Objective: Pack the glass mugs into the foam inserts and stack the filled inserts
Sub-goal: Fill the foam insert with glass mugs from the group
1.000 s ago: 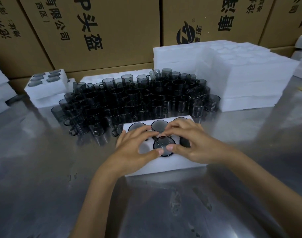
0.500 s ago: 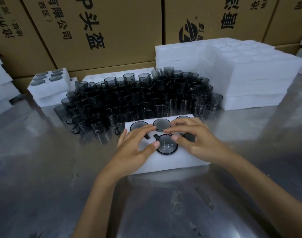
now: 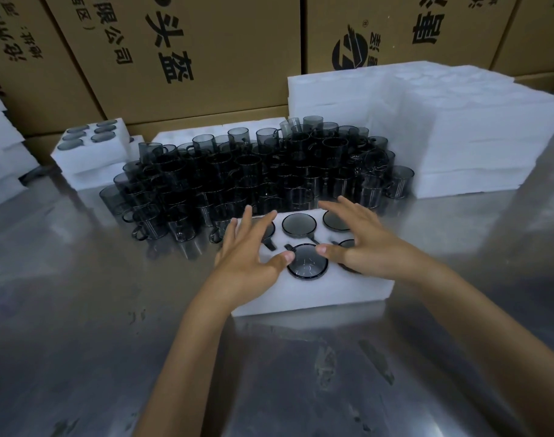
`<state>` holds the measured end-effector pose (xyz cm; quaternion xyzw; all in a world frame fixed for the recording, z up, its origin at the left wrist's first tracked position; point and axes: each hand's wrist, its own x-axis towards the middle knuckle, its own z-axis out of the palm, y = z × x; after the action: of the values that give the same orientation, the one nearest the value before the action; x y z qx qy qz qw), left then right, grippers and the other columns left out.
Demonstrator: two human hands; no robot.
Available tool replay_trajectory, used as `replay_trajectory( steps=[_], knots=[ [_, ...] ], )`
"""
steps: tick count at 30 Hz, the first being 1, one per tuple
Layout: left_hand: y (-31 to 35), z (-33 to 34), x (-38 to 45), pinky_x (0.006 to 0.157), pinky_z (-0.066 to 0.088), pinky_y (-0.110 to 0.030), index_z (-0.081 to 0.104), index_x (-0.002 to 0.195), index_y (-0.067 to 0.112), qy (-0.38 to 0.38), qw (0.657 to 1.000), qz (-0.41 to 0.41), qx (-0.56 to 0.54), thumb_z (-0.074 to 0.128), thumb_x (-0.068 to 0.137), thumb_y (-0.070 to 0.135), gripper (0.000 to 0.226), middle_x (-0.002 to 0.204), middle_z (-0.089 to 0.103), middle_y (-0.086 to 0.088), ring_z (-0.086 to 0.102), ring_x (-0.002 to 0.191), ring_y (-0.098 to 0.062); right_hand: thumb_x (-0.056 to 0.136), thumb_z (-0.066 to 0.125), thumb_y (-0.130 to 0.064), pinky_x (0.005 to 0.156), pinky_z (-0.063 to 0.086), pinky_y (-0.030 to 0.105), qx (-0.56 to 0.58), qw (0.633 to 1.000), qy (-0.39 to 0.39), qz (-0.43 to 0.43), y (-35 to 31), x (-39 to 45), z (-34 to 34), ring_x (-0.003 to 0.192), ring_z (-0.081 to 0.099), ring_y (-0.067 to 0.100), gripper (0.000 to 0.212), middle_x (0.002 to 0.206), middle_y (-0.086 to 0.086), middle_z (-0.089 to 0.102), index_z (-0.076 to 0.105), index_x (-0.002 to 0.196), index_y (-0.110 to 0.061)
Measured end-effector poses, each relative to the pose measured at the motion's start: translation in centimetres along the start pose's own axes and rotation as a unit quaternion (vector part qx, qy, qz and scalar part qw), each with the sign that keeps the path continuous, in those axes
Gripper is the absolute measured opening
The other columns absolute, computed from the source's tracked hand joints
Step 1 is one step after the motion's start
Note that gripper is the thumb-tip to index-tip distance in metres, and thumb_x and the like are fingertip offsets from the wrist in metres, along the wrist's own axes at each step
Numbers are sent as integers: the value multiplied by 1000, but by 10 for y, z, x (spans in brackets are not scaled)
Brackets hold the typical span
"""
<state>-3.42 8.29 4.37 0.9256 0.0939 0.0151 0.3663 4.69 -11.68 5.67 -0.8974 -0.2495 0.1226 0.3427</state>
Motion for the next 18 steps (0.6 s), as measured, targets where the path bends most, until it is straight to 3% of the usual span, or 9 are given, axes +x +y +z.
replay_trajectory(
  steps=[3, 5, 8, 11, 13, 18],
  knots=[
    [7, -1, 5, 122, 0, -46, 9, 154, 48, 12, 997, -66, -24, 67, 89, 47, 87, 162, -23, 18, -25, 149, -11, 90, 69, -40, 124, 6, 40, 0, 998, -47, 45, -6, 7, -8, 153, -13, 10, 90, 167, -9, -7, 10, 158, -40],
    [12, -2, 7, 122, 2, -45, 7, 155, 45, 16, 994, -104, -38, 71, 87, 46, 94, 163, -24, 13, -24, 150, -15, 90, 69, -42, 122, 10, 42, -49, 993, -78, 68, -12, 13, -14, 153, -11, 14, 95, 167, -5, -9, 5, 159, -37],
    [17, -8, 12, 122, 7, -47, 5, 156, 43, -4, 990, -141, -25, 74, 83, 47, 101, 165, -19, 6, -17, 152, -21, 87, 70, -50, 122, 13, 46, -146, 977, -125, 87, -22, 25, -27, 154, -4, 22, 98, 168, -4, 1, 5, 159, -36],
    [24, -19, 19, 121, 12, -51, 5, 158, 38, -45, 986, -159, 15, 77, 80, 48, 106, 167, -11, -1, -7, 154, -28, 86, 72, -51, 119, 20, 38, -194, 959, -188, 89, -36, 38, -38, 153, 14, 23, 98, 167, -6, 14, 9, 160, -34],
    [29, -25, 24, 122, 14, -52, 5, 159, 35, -71, 982, -168, 39, 77, 80, 47, 107, 167, -9, -4, -2, 154, -31, 85, 71, -52, 117, 22, 37, -217, 946, -222, 89, -44, 47, -43, 153, 14, 23, 100, 167, -6, 12, 8, 160, -33],
    [35, -27, 27, 120, 11, -50, 9, 159, 35, -85, 977, -178, 84, 73, 82, 50, 101, 167, -7, -7, -5, 153, -33, 79, 76, -53, 117, 21, 43, -148, 956, -232, 99, -31, 52, -44, 153, 12, 25, 100, 167, -5, 11, 15, 157, -42]
  ],
)
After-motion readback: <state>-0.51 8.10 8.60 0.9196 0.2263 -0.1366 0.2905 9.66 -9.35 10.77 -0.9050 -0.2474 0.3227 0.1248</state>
